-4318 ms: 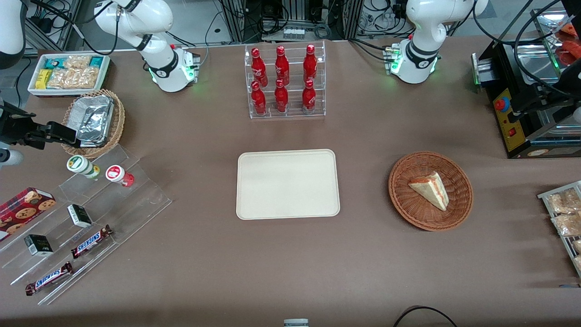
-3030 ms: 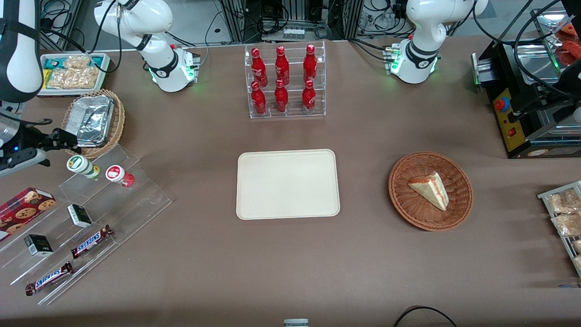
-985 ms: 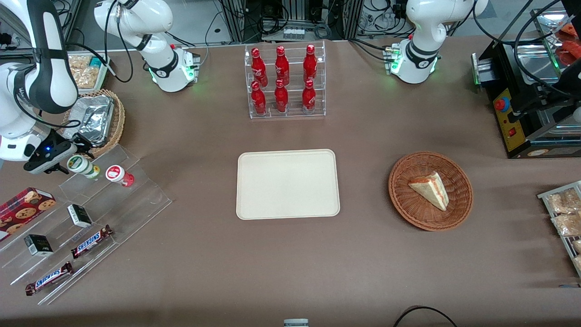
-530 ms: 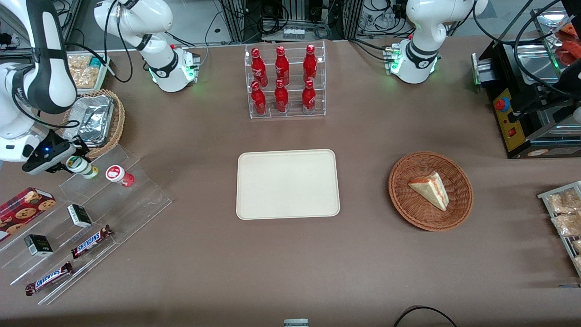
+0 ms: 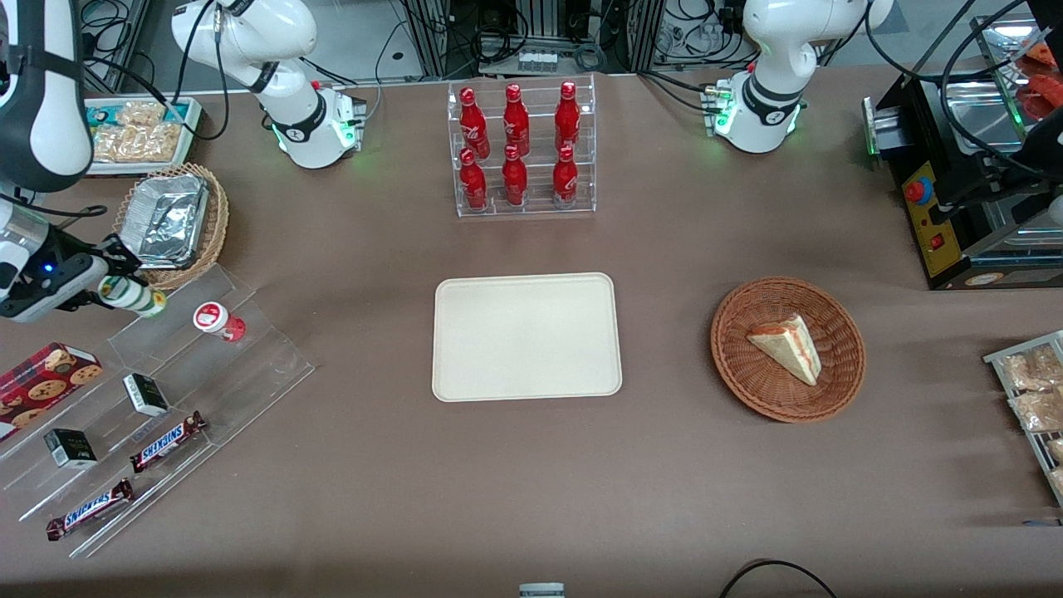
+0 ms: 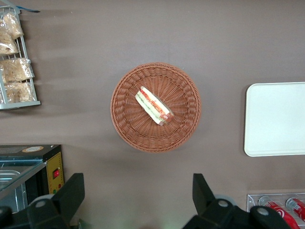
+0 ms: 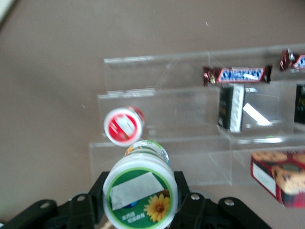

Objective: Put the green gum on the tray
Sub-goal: 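Close the right gripper on the green-and-white gum bottle, then lift the gum bottle and carry it over the cream tray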

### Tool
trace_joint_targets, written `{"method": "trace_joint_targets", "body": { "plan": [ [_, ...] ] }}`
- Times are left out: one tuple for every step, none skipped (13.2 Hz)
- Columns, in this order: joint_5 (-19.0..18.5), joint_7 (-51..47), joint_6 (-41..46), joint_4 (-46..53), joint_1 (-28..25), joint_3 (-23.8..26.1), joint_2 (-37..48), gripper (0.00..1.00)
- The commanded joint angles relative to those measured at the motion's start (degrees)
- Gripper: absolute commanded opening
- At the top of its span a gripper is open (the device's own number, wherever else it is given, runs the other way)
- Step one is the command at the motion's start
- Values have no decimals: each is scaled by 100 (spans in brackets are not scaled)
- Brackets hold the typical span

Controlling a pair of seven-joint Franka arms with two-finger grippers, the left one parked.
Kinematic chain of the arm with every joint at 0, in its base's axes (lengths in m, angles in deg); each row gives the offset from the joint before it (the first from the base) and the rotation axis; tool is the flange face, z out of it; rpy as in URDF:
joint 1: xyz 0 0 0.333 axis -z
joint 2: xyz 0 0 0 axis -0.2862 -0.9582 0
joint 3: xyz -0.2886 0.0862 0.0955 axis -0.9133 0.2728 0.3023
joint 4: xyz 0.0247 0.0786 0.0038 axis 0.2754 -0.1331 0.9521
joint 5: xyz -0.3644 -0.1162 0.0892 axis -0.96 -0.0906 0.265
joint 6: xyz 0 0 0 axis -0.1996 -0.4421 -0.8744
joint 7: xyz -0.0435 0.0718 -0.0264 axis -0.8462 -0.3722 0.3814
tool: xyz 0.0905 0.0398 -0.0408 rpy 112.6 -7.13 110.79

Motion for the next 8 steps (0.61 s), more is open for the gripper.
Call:
{"method": "trace_joint_targets", "body": {
  "plan": [
    [-21,-842,464,453,-670,-17,-132,0],
    [-29,-1237,622,585,-933,-17,-141,0],
    [-21,-1641,789,734,-1223,-17,-211,0],
    [-21,-2037,877,875,-1461,-17,-290,0],
    [-21,-2389,913,998,-1698,-17,-387,0],
    [-3,-2732,913,1060,-1910,-17,-492,0],
    [6,-3144,913,1087,-2155,-17,-563,0],
    [6,-3627,896,1114,-2436,-17,-616,0]
  ]
}}
